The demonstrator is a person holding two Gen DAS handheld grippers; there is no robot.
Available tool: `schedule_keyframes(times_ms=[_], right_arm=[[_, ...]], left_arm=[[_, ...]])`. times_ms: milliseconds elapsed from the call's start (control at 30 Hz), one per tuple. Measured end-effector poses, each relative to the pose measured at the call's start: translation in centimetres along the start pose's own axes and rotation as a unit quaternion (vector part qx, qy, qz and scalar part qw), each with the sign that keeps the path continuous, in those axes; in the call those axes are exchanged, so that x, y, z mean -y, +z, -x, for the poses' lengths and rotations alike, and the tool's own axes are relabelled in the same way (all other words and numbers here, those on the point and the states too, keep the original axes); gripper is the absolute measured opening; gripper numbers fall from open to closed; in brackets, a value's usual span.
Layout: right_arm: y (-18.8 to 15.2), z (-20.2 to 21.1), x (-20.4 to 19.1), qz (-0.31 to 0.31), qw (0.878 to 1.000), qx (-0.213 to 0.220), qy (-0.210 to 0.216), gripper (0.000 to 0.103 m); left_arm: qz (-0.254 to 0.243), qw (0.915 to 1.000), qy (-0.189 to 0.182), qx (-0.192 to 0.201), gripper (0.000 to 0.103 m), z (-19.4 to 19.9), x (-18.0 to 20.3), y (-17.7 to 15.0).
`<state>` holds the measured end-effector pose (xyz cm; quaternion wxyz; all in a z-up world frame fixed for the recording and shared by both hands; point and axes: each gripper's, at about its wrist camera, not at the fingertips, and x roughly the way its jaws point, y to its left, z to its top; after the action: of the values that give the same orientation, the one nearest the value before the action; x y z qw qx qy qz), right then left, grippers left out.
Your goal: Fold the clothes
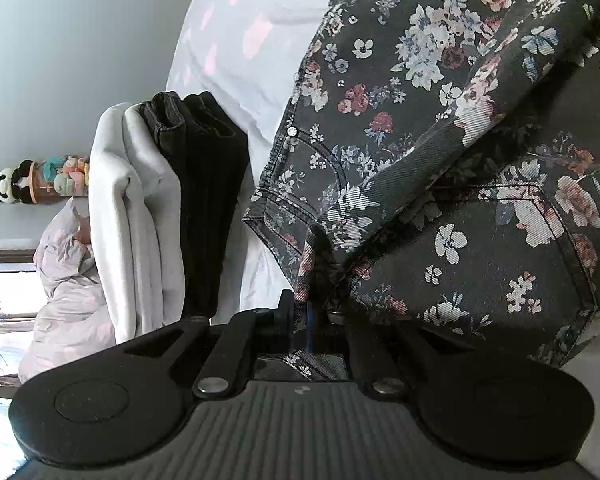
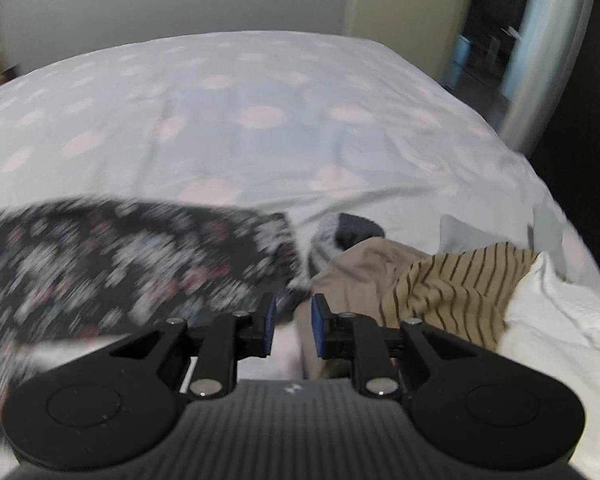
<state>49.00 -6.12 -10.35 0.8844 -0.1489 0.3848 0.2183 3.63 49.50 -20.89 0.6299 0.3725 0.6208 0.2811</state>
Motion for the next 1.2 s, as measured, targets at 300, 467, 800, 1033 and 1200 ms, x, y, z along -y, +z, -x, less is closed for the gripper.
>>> schedule_keyframes(times_ms=[300, 467, 800, 1033, 1200], right_arm=[[-8.2, 8.0, -4.5, 0.141, 0.988, 0.002, 0.061, 0.057], [-10.8, 6.1, -6.6, 0.169, 0.986, -0.008, -0.008, 0.036], [-5.7, 9.6, -5.3, 0.107, 0.989, 0.060, -0.080, 0.002], [0.9, 10.5, -6.0, 0.134, 0.982, 0.071, -0.114, 0.002], [5.8, 7.0, -6.9, 0.143, 0.980, 0.041, -0.131, 0.002]], left_arm=[[0.042, 0.9988, 0.011, 0.022, 0.007, 1.8, -0.8, -1.4], [0.067, 0.9970, 0.016, 0.035, 0.007, 3.3, -1.5, -2.8], [0.139, 0.9884, 0.007, 0.060, 0.007, 6.1, -4.0, -6.1], [0.169, 0.9835, 0.000, 0.066, 0.005, 6.8, -7.5, -5.6], [0.162, 0.9846, 0.011, 0.066, 0.004, 4.5, -8.5, -2.2]])
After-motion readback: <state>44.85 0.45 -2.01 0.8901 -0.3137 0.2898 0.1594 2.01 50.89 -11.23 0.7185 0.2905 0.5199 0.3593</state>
